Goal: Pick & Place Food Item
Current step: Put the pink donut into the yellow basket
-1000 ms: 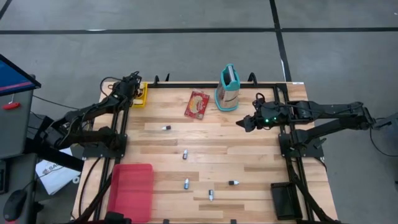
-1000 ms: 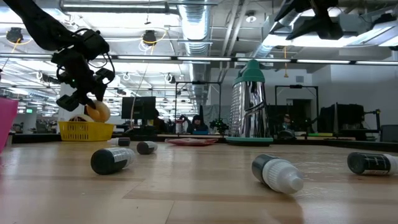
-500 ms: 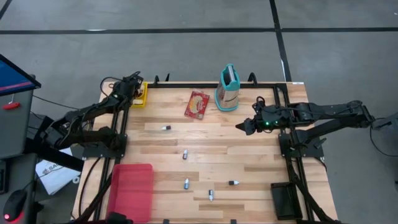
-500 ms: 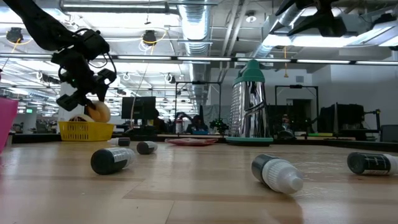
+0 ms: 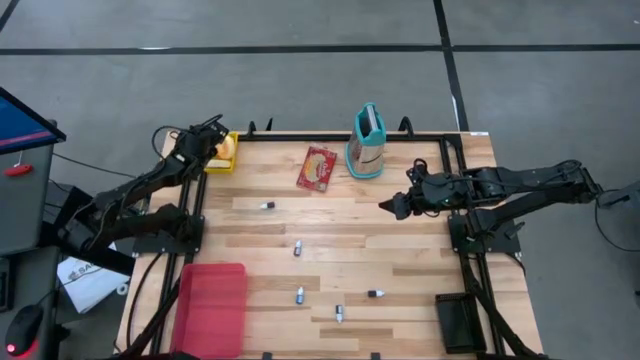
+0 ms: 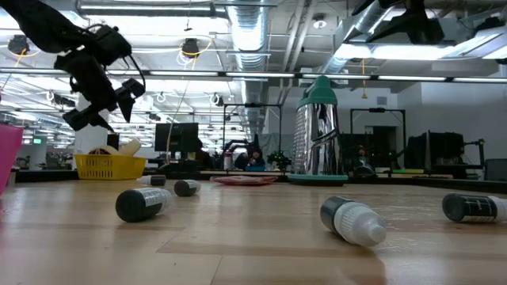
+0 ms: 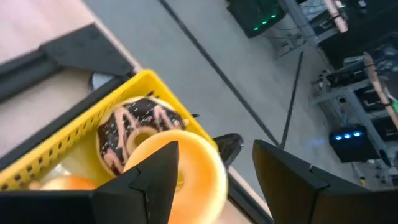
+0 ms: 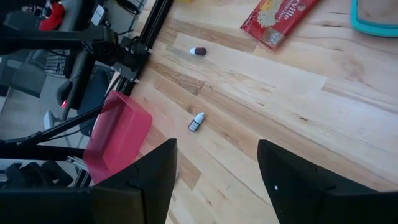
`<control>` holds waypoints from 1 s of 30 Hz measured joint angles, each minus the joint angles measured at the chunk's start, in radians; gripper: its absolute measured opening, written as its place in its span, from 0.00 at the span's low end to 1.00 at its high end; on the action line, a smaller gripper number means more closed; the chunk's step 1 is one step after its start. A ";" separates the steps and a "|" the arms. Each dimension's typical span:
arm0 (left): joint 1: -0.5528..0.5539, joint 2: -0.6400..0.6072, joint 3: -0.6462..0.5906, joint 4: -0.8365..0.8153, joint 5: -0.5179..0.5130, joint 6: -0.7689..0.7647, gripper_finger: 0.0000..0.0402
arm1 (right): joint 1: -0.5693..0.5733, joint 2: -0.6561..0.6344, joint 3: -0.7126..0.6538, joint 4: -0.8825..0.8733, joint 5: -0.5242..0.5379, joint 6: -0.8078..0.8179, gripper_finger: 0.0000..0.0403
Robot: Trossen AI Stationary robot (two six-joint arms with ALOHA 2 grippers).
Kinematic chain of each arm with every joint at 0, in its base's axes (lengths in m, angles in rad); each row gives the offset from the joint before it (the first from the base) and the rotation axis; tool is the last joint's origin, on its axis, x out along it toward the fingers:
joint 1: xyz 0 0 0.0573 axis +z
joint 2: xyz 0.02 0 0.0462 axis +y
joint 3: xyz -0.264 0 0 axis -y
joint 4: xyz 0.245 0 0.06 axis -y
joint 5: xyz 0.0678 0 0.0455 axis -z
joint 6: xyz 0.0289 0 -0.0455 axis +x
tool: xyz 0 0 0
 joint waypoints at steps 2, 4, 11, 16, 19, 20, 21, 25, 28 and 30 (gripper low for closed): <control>-0.001 -0.036 0.000 -0.007 0.009 0.057 0.51 | 0.000 0.000 0.000 0.007 0.001 0.000 0.53; -0.003 -0.057 0.000 -0.017 0.043 0.164 0.51 | 0.000 0.000 0.000 0.018 0.001 -0.001 0.53; -0.080 -0.113 0.001 -0.107 0.156 0.564 0.51 | 0.000 0.000 0.000 0.043 0.005 -0.008 0.53; -0.109 -0.160 0.005 -0.074 0.355 0.639 0.50 | 0.000 0.000 0.000 0.043 0.005 -0.009 0.53; -0.109 -0.134 0.067 -0.055 0.450 0.617 0.43 | 0.000 0.000 0.000 0.043 0.005 -0.009 0.53; -0.109 -0.111 0.098 -0.053 0.473 0.619 0.40 | 0.000 0.000 0.000 0.044 0.005 -0.010 0.53; -0.110 -0.084 0.133 -0.055 0.496 0.632 0.35 | 0.000 0.000 0.000 0.045 0.005 -0.012 0.53; -0.142 0.080 0.336 -0.140 0.553 0.815 0.12 | -0.003 0.000 0.000 0.051 0.005 -0.024 0.53; -0.164 0.240 0.526 -0.325 0.465 0.973 0.02 | -0.008 0.000 0.000 0.051 0.005 -0.027 0.53; -0.161 0.350 0.653 -0.472 0.384 1.068 0.01 | -0.010 0.000 0.000 0.051 0.005 -0.027 0.53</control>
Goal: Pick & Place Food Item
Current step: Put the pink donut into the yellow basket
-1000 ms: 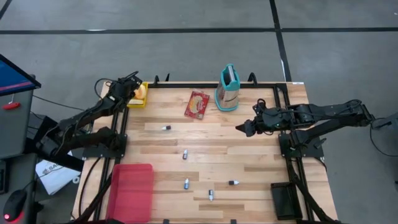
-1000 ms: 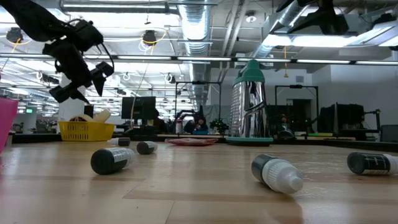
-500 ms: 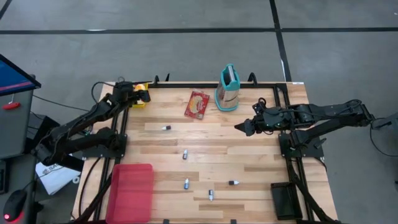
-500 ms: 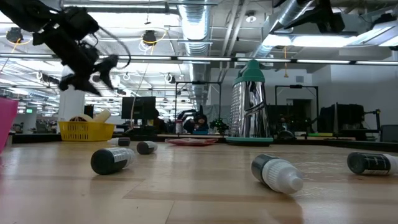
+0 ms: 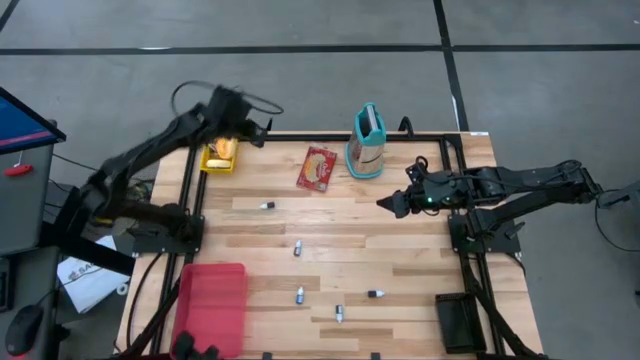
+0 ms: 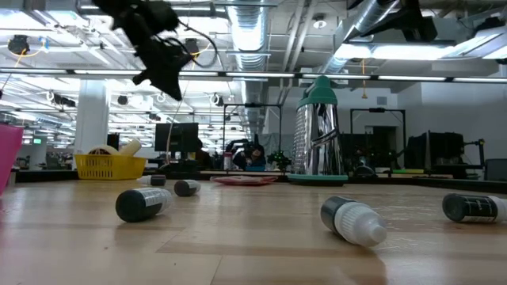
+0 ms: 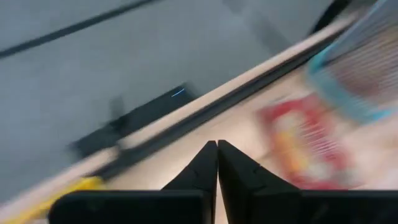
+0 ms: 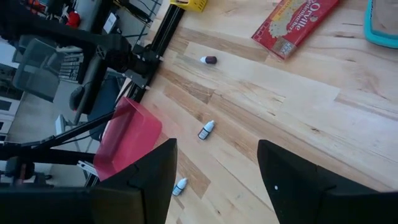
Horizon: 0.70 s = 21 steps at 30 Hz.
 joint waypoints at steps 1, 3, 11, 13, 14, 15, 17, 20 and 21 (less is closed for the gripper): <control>0.004 0.054 0.059 -0.063 -0.018 0.045 0.01 | 0.000 0.000 0.000 0.000 0.000 0.000 0.53; 0.013 0.165 0.171 -0.201 -0.024 0.110 0.00 | 0.001 0.000 0.000 0.000 0.002 0.000 0.53; 0.013 0.471 0.433 -0.604 -0.182 0.289 0.00 | 0.001 0.000 0.000 0.000 0.018 0.000 0.53; 0.014 0.507 0.452 -0.655 -0.226 0.333 0.00 | 0.001 0.000 0.000 0.000 0.018 0.000 0.53; 0.014 0.520 0.456 -0.670 -0.244 0.347 0.00 | 0.001 0.000 0.000 0.000 0.018 0.000 0.53; 0.014 0.528 0.456 -0.676 -0.257 0.362 0.00 | 0.001 0.000 0.000 0.000 0.018 0.000 0.53; 0.014 0.538 0.458 -0.684 -0.258 0.388 0.00 | 0.001 0.000 0.000 -0.001 0.018 -0.003 0.53; 0.014 0.560 0.458 -0.709 -0.255 0.419 0.00 | 0.001 0.000 0.000 -0.001 0.018 -0.008 0.53; 0.011 0.568 0.458 -0.711 -0.254 0.422 0.00 | 0.001 0.000 0.000 -0.001 0.018 -0.008 0.53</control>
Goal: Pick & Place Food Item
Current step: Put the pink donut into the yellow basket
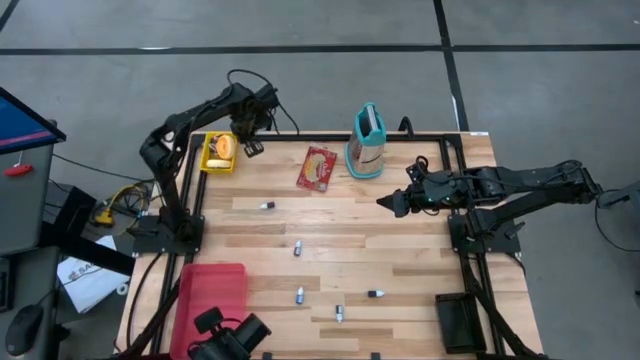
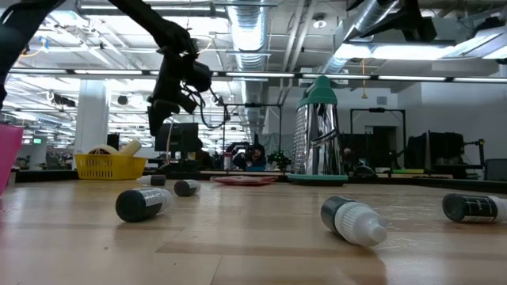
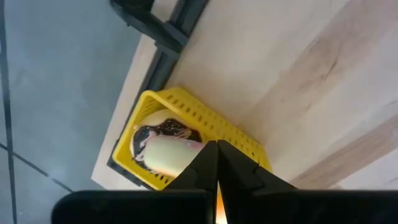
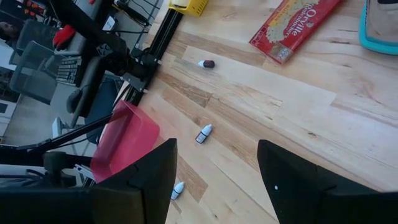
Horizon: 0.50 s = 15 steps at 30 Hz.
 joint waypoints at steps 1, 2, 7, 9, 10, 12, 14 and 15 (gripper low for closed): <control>-0.002 0.006 0.000 0.002 0.000 0.001 0.00 | 0.000 0.000 0.000 0.000 0.000 -0.001 0.53; -0.003 0.010 0.000 0.003 0.001 0.001 0.00 | 0.000 0.000 0.000 0.000 0.000 -0.002 0.53; 0.001 0.044 0.000 -0.002 0.001 0.001 0.00 | 0.000 0.000 0.000 0.000 0.000 -0.003 0.53; 0.003 0.066 0.000 -0.017 0.001 0.001 0.00 | 0.000 0.000 0.000 -0.001 0.000 -0.003 0.53; 0.006 0.074 -0.001 -0.017 0.001 0.000 0.00 | 0.000 0.000 0.000 -0.001 0.000 -0.003 0.53; 0.008 0.084 -0.001 -0.005 -0.008 -0.004 0.00 | 0.001 0.000 0.000 -0.003 0.000 -0.003 0.53; 0.013 0.084 -0.001 0.005 -0.010 -0.005 0.00 | 0.005 0.000 0.000 -0.005 0.000 -0.003 0.53; 0.017 0.084 -0.001 0.004 -0.011 -0.005 0.00 | 0.008 0.000 0.000 -0.008 0.000 -0.003 0.53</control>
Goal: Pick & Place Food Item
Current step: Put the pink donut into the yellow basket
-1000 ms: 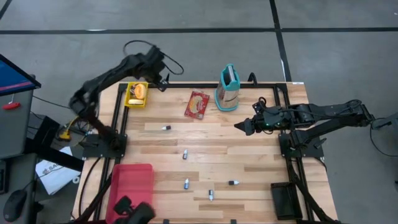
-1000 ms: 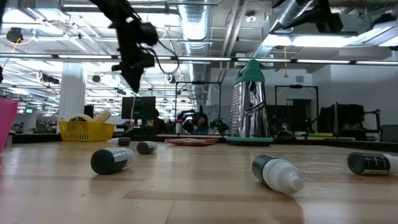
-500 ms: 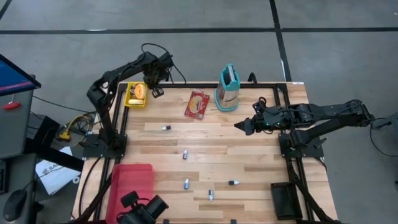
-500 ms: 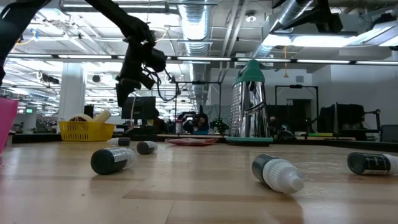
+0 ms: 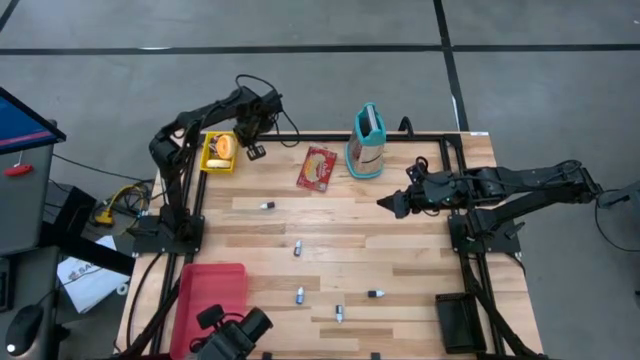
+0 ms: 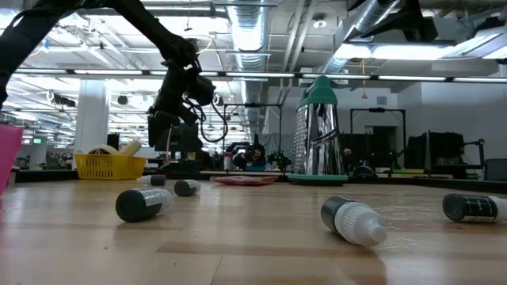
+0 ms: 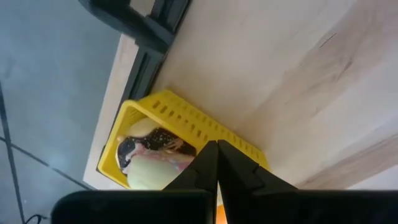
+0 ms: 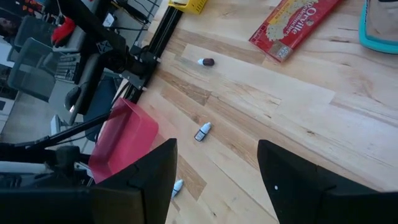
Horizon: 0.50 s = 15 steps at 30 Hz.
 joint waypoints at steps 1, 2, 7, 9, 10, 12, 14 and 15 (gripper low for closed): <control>0.006 0.000 0.000 -0.004 0.000 0.000 0.00 | 0.000 0.000 0.000 -0.004 0.000 0.000 0.53; 0.015 0.000 0.000 -0.011 0.000 -0.002 0.00 | 0.000 0.000 0.000 -0.005 0.000 0.000 0.53; 0.072 0.000 0.000 -0.050 0.019 -0.052 0.00 | 0.000 0.000 0.000 -0.008 0.000 -0.013 0.53; 0.092 -0.008 0.000 -0.061 0.020 -0.066 0.00 | 0.000 0.000 0.000 -0.008 0.000 -0.015 0.53; 0.098 -0.018 -0.001 -0.063 0.019 -0.075 0.00 | 0.000 0.000 0.000 -0.008 0.000 -0.015 0.53; 0.113 -0.048 -0.001 -0.063 0.019 -0.087 0.00 | 0.000 0.000 0.000 -0.008 0.000 -0.016 0.53; 0.127 -0.078 -0.001 -0.063 0.019 -0.093 0.00 | 0.000 0.000 0.000 -0.008 0.000 -0.016 0.53; 0.134 -0.096 -0.007 -0.061 0.019 -0.096 0.00 | 0.000 0.000 0.000 -0.008 0.000 -0.018 0.53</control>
